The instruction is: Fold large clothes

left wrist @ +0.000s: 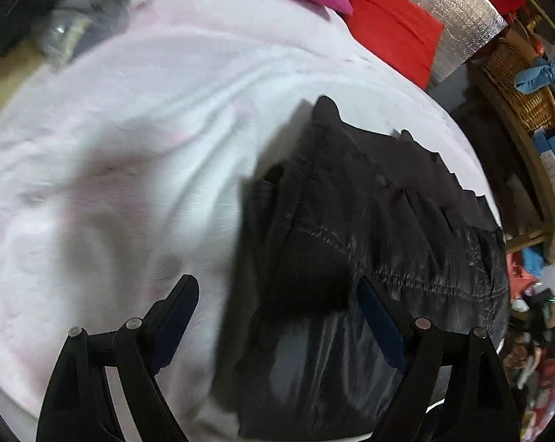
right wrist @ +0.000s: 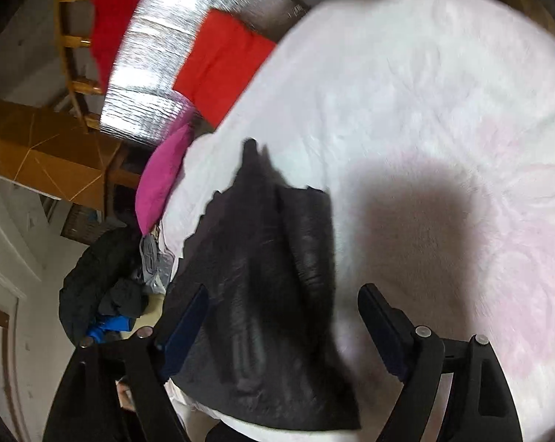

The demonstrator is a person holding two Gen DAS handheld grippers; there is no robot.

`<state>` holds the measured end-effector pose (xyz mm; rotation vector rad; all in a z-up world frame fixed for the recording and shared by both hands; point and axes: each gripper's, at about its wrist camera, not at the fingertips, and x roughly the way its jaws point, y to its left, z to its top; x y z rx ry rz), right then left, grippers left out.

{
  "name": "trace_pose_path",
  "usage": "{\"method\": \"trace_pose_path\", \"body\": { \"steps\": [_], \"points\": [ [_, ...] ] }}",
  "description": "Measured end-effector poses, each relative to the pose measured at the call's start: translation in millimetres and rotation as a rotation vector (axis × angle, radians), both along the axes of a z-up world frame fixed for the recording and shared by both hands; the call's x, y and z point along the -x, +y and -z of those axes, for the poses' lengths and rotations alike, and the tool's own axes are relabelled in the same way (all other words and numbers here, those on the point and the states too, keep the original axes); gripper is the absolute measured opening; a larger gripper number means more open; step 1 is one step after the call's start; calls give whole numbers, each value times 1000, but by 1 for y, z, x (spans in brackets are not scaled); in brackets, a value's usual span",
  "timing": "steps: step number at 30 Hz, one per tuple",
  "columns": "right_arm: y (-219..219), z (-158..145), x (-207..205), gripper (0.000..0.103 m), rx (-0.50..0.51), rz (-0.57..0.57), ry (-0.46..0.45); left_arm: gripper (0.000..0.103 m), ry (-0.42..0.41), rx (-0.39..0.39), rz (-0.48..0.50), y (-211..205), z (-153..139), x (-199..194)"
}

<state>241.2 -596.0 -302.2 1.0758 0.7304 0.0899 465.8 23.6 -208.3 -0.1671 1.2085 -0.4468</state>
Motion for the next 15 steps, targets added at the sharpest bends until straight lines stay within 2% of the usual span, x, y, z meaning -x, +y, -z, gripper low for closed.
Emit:
{"method": "trace_pose_path", "body": {
  "steps": [3, 5, 7, 10, 12, 15],
  "points": [
    [8, 15, -16, 88, -27, -48, 17, 88, 74, 92, 30, -9, 16, -4],
    [13, 11, -18, 96, 3, -58, -17, 88, 104, 141, 77, -15, 22, -3],
    [22, 10, -24, 98, -14, -108, -44, 90, 158, 189, 132, -24, 31, 0],
    [38, 6, -38, 100, 48, -144, -31, 97, 129, 186, 166, -35, 32, 6],
    [48, 7, -46, 101, 55, -172, -16, 97, 125, 201, 178, -41, 33, 8],
    [72, 2, -60, 101, 123, -216, -2, 97, 117, 215, 189, -48, 32, 12]
  ]
}}
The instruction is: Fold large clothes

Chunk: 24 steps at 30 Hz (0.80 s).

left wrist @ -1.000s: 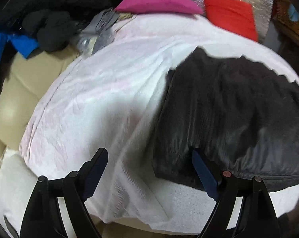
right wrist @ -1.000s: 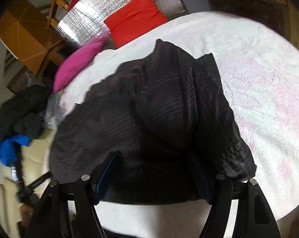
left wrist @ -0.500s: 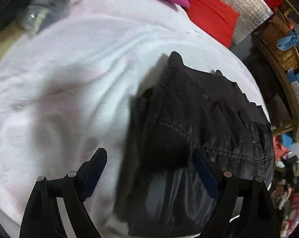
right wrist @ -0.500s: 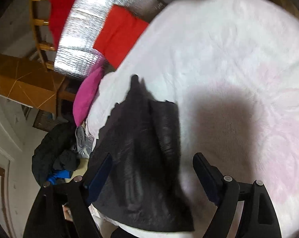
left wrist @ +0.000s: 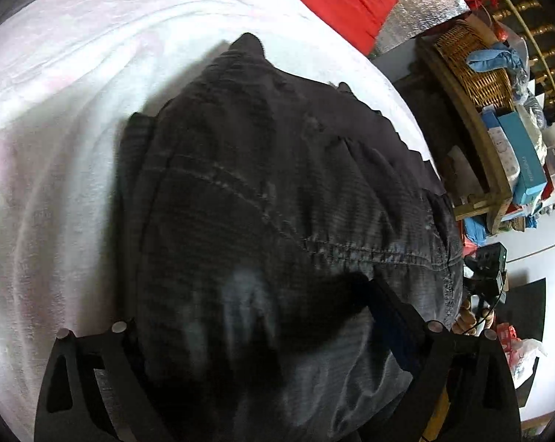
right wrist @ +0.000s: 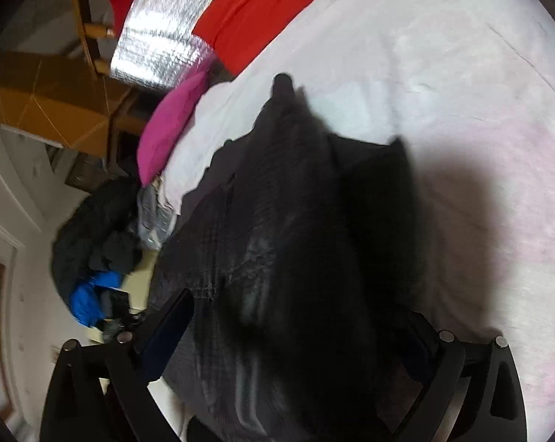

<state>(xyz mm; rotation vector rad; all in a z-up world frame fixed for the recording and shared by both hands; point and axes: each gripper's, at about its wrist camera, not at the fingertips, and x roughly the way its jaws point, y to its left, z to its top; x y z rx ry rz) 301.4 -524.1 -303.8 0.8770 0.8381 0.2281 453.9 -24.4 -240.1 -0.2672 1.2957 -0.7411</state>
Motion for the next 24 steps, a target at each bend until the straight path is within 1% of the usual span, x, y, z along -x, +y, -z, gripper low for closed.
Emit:
{"method": "trace_pose_path", "body": {
  "steps": [2, 3, 4, 6, 7, 8, 9, 10, 11, 12, 13, 14, 16, 18, 21, 23, 24],
  "points": [
    [14, -4, -6, 100, 54, -13, 17, 97, -10, 14, 3, -1, -3, 2],
    [20, -7, -8, 97, 73, -20, 20, 97, -18, 13, 2, -3, -3, 2],
    [26, -8, -9, 94, 91, -28, 22, 97, -22, -4, 3, -6, -1, 2],
    [34, -11, -8, 79, 195, -20, 45, 91, -43, -28, -5, -13, 1, 3],
    [35, -12, -8, 76, 216, -11, 48, 82, -52, -33, -13, -16, 0, 3],
    [35, -13, -7, 69, 224, 4, 49, 72, -60, -38, -23, -18, -1, 3],
    [36, -16, -7, 61, 235, 21, 47, 66, -73, -37, -35, -20, -4, 2],
    [39, -22, -7, 57, 262, 32, 33, 55, -86, -39, -42, -22, -7, 1],
    [43, -29, -9, 48, 302, 38, 14, 46, -106, -44, -49, -23, -11, 0],
    [47, -35, -11, 42, 337, 46, 1, 42, -132, -52, -56, -26, -15, -2],
    [50, -43, -16, 40, 371, 57, -14, 36, -168, -59, -60, -31, -21, -3],
    [53, -50, -22, 39, 390, 67, -26, 33, -212, -75, -57, -38, -28, -5],
    [55, -61, -35, 36, 414, 86, -47, 30, -284, -110, -52, -53, -39, -10],
    [52, -71, -49, 34, 420, 111, -70, 28, -314, -122, -67, -64, -47, -20],
    [43, -85, -67, 33, 423, 158, -109, 27, -351, -104, -117, -77, -61, -43],
    [39, -88, -76, 32, 437, 181, -130, 28, -379, -111, -132, -84, -60, -50],
    [36, -81, -83, 32, 448, 196, -117, 29, -364, -146, -146, -89, -50, -55]
  ]
}}
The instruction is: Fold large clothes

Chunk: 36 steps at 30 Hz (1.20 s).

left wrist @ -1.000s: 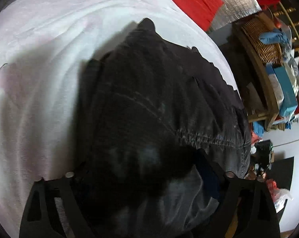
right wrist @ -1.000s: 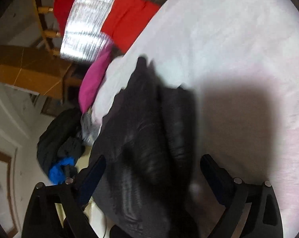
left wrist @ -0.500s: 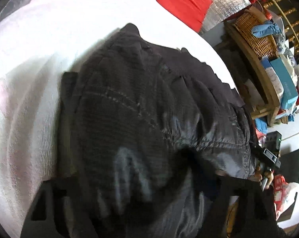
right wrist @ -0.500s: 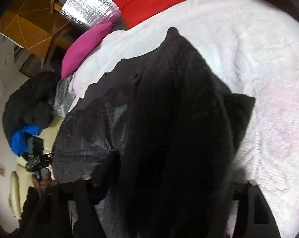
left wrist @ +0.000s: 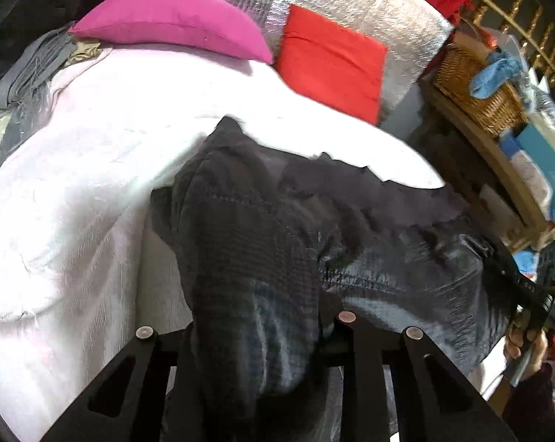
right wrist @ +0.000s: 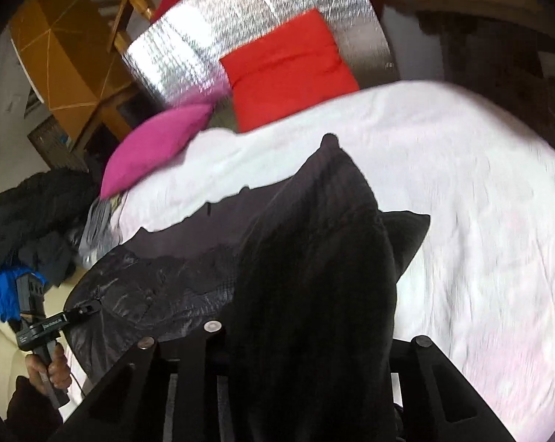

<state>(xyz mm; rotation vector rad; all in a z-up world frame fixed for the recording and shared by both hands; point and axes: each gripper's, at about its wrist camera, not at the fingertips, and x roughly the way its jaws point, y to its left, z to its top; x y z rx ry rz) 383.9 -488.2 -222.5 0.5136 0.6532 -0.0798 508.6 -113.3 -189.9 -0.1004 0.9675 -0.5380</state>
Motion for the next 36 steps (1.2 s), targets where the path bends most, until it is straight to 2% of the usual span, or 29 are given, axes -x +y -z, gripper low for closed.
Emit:
{"method": "trace_pose_path", "body": {
  "steps": [1, 2, 3, 4, 6, 8, 12, 14, 17, 20, 23, 25, 27, 29, 32, 34, 36],
  "points": [
    [-2, 9, -5, 32, -6, 9, 28, 34, 27, -18, -8, -1, 10, -1],
    [-6, 26, -11, 32, -27, 15, 79, 45, 53, -33, -13, 0, 21, -3],
    [-13, 38, -10, 34, -48, 18, 98, 50, 75, -44, -22, 3, 34, -2],
    [-17, 46, -8, 43, -77, 24, 101, 53, 88, -25, -29, 9, 39, -1],
    [-25, 50, 1, 51, -146, 21, 91, 55, 123, 26, -41, 19, 40, 0],
    [-28, 47, 9, 61, -180, 37, 103, 60, 158, 26, -62, 27, 35, -1],
    [-38, 33, 35, 65, -242, 93, 115, 60, 154, -8, -101, 42, 18, 6],
    [-36, 20, 54, 65, -218, 128, 80, 61, 109, -44, -110, 40, 2, 18],
    [-29, -5, 79, 66, -121, 170, 23, 62, 19, -93, -112, 42, -20, 38],
    [-10, -22, 95, 66, -62, 123, -25, 63, -57, -99, -103, 67, -41, 54],
    [16, -28, 93, 64, -31, 51, -34, 65, -101, -155, -84, 62, -36, 68],
    [31, -20, 84, 64, -7, 21, -6, 65, -67, -266, -73, 44, -16, 64],
    [39, 1, 72, 64, -9, 10, 76, 65, -4, -354, -68, 37, 10, 60],
    [39, 27, 65, 62, 13, 23, 165, 71, -3, -387, -82, 41, 20, 62],
    [51, 23, 67, 61, 106, 27, 172, 70, -14, -408, -103, 39, 11, 68],
    [57, 11, 71, 62, 104, 29, 186, 70, -28, -416, -114, 40, 0, 80],
    [64, -2, 80, 62, 116, 43, 188, 70, -82, -432, -145, 37, -12, 100]
  ]
}}
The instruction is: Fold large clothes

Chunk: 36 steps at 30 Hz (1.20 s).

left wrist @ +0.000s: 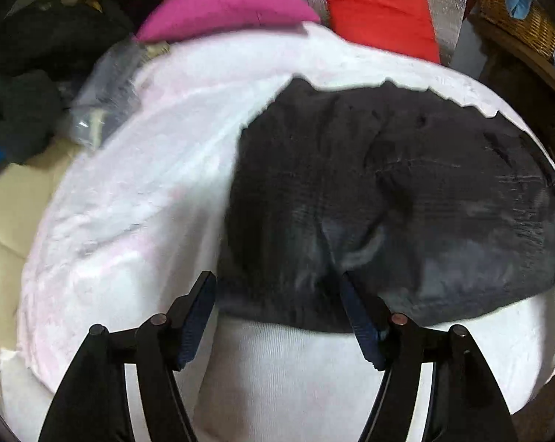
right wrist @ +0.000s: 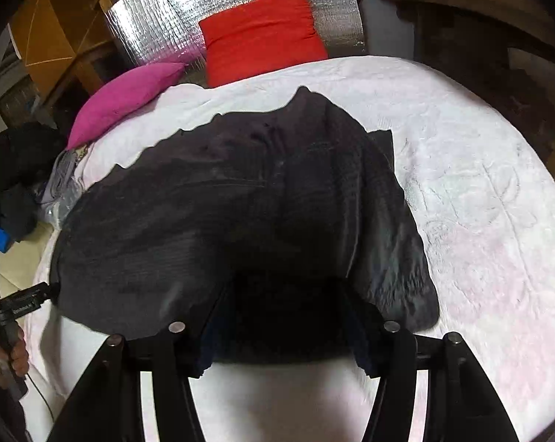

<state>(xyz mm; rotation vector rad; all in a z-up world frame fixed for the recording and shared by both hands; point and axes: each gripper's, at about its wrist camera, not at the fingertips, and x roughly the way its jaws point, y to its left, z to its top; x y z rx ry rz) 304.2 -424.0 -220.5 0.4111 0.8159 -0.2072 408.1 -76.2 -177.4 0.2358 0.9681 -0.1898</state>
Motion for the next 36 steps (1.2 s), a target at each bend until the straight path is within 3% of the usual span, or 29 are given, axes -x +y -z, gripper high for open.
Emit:
{"method": "trace_pose_path", "body": {
  "steps": [4, 8, 11, 16, 21, 27, 36],
  "points": [
    [31, -27, 33, 65, 25, 18, -22, 86, -121, -35, -57, -5, -25, 67],
    [78, -48, 80, 75, 15, 12, -58, 87, -153, 18, -88, -3, -39, 139],
    [119, -63, 116, 77, 37, -7, -93, 87, -198, 16, -112, -7, -56, 179],
    [160, -81, 169, 77, 112, 22, -135, 93, -397, -61, -122, -15, -95, 250],
    [175, -106, 224, 77, 227, 100, -190, 98, -524, 27, -90, -2, -135, 309],
    [179, -118, 268, 80, 250, 143, -240, 99, -538, 87, -15, -1, -143, 335],
    [178, -115, 268, 80, 241, 176, -252, 99, -521, 101, 8, -6, -136, 335]
  ]
}}
